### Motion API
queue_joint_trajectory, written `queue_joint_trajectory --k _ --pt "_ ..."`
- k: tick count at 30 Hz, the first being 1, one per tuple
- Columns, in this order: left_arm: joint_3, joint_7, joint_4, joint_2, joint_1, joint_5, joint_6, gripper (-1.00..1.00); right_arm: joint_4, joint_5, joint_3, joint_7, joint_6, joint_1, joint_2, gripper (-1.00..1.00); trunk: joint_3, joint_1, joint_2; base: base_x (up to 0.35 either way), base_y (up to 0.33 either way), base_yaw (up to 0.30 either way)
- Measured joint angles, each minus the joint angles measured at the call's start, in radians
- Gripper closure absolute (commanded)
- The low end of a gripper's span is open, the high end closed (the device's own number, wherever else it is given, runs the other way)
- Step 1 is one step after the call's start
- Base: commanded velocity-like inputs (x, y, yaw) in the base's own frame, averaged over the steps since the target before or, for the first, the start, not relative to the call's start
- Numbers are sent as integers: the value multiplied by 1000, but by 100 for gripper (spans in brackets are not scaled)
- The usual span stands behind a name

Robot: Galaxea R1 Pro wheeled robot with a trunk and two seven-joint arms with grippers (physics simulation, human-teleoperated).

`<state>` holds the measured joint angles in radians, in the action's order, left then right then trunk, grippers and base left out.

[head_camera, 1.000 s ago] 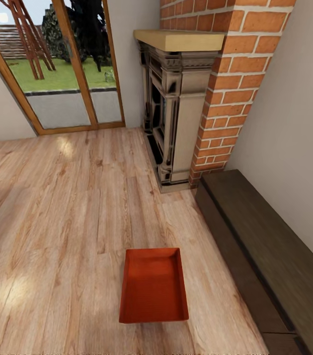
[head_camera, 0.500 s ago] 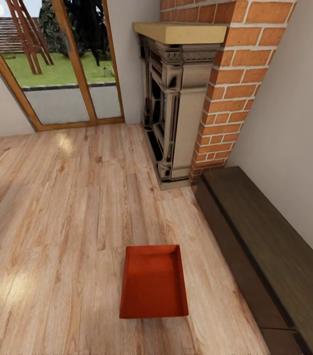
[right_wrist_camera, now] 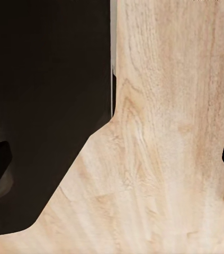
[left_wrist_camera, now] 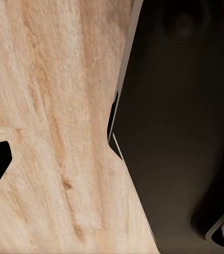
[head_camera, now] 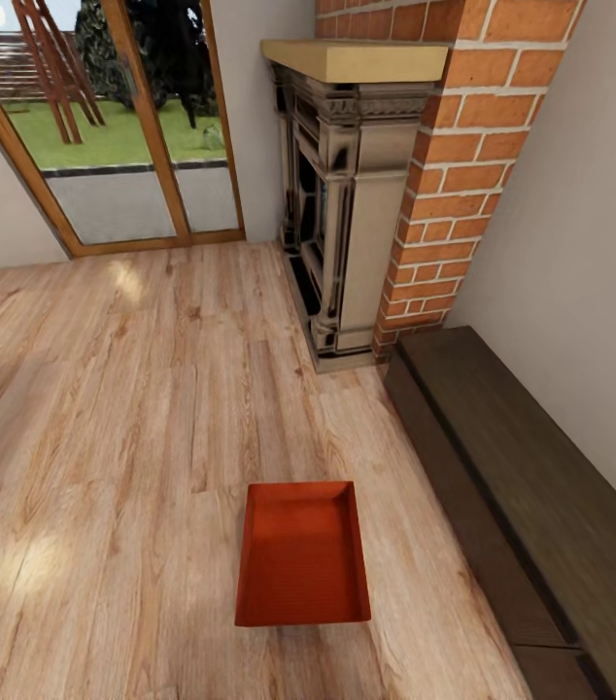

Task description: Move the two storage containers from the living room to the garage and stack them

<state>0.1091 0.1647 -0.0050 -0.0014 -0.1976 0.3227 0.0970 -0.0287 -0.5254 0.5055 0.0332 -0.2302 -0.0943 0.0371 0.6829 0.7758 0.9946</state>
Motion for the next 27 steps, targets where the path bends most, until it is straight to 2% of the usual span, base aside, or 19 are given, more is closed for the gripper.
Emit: queue_joint_trajectory --k 12,15,17,20,21,22,23,26,27 --pt "-3 -7 -5 1 0 -4 1 -100 1 7 9 -1 13 0 5 -100 0 0 0 0 0 0" --pt "-2 -2 -21 9 0 -5 -2 -100 1 6 7 0 14 0 9 -100 0 0 0 0 0 0" --pt "-1 1 -67 28 0 -5 -7 -100 8 5 3 4 14 -1 13 -100 0 0 0 0 0 0" --pt "-2 2 -139 63 0 -5 -27 -100 14 4 0 33 29 3 39 -100 0 0 0 0 0 0" --pt "-4 2 -191 88 0 -6 -70 -100 16 2 -4 55 48 -2 69 -100 0 0 0 0 0 0" --pt "-6 4 -221 100 -1 -6 -99 -100 17 3 -3 68 51 -11 85 -100 0 0 0 0 0 0" --pt "-7 8 -251 113 -2 -5 -133 -100 19 3 -3 88 51 -32 102 -100 0 0 0 0 0 0" --pt "-8 16 -293 141 -4 -5 -190 -100 26 3 -3 143 45 -86 127 -100 0 0 0 0 0 0" --pt "-9 20 -304 158 -10 -1 -218 -100 39 4 -2 195 33 -129 137 -100 0 0 0 0 0 0"
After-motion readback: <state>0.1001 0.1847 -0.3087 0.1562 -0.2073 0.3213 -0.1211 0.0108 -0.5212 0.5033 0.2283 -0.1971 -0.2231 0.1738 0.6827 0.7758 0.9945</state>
